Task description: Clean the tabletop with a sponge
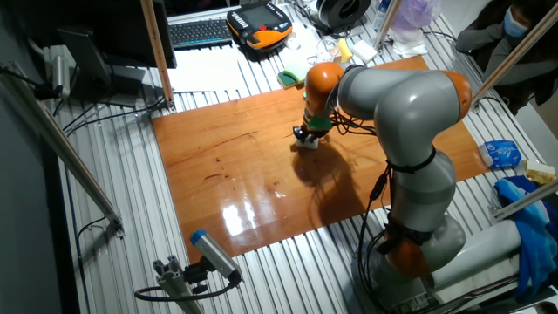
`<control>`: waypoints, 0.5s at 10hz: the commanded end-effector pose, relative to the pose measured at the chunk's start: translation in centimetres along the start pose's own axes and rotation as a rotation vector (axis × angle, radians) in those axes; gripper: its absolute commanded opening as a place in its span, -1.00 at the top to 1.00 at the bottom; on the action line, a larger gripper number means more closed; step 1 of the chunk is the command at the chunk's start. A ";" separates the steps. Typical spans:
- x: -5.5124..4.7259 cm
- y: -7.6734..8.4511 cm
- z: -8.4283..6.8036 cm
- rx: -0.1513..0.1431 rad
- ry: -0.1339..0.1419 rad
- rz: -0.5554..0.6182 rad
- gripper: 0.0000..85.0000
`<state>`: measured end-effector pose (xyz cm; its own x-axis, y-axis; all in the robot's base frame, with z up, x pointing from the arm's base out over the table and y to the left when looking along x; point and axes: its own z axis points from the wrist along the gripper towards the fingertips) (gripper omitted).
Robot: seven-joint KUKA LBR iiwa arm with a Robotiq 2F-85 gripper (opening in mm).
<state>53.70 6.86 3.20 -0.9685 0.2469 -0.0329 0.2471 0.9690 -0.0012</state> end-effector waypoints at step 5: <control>-0.3 -0.2 0.1 -0.001 -0.004 -0.013 0.20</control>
<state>53.93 6.59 3.13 -0.9720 0.2321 -0.0359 0.2323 0.9726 -0.0018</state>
